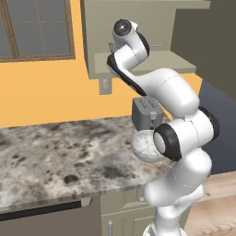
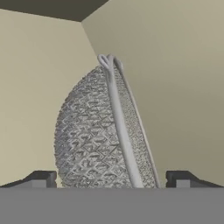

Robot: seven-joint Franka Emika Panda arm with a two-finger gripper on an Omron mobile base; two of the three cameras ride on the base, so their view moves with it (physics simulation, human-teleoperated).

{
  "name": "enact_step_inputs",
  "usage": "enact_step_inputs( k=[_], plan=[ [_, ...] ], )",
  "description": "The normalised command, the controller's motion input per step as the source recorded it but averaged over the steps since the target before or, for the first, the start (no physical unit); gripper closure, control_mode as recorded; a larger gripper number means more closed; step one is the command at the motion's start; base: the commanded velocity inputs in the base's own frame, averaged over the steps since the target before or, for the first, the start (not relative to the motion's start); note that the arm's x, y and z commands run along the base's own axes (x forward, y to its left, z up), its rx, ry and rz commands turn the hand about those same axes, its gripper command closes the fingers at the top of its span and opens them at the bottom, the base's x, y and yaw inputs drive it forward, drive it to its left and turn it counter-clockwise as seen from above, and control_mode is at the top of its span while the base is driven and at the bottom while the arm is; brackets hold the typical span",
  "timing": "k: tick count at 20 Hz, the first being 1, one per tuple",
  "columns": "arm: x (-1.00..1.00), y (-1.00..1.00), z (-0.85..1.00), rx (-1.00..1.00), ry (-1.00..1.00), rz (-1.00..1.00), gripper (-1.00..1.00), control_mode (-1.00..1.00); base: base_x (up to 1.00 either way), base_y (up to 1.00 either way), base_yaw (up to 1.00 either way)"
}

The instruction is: Open the cabinet and setup a tea strainer by placing it in the bowl upright.

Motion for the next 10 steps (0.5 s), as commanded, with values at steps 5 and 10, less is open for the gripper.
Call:
enact_step_inputs(
  k=[5, 10],
  plan=[
    [0.0, 0.0, 0.0, 0.0, 0.0, 0.0, 1.0, -1.0, 0.0, 0.0, 0.0],
    [0.0, 0.03, 0.0, 0.0, 0.0, 0.0, 1.0, -1.0, 0.0, 0.0, 0.0]
  ],
)
